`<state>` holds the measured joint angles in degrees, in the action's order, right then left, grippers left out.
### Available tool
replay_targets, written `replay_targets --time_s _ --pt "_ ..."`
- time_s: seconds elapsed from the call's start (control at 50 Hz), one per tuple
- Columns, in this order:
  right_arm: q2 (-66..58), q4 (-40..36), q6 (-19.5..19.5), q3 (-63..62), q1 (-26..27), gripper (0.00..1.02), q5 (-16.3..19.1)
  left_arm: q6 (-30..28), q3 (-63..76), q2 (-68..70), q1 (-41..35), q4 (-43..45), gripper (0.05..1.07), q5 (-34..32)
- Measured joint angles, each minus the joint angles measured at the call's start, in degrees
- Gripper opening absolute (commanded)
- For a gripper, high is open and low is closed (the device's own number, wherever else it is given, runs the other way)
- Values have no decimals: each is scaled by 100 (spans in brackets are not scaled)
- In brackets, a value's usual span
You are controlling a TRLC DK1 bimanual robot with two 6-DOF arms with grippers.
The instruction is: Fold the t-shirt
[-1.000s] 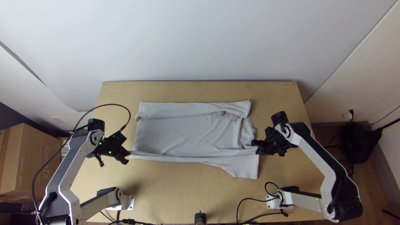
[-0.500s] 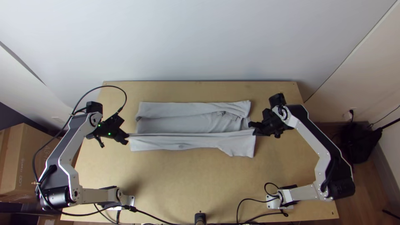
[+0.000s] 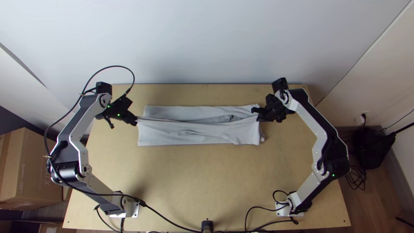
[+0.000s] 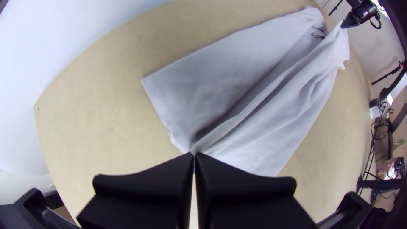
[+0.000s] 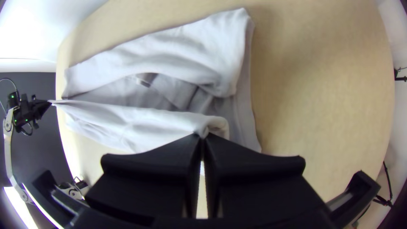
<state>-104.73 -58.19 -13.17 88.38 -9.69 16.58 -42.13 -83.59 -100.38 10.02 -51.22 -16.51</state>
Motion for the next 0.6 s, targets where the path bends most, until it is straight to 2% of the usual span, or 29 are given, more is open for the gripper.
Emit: replay_targets --time_s 0.46,0.58,0.6 --pt "-1958 11 17 2162 2 3 -289 144 -1268 -1279 -92 2 8 0" --pt "-2439 33 17 2588 31 3 -396 352 -1443 -1604 -98 74 8 -2" --pt "-2511 52 17 2623 35 3 -402 404 -1460 -1655 -105 118 11 0"
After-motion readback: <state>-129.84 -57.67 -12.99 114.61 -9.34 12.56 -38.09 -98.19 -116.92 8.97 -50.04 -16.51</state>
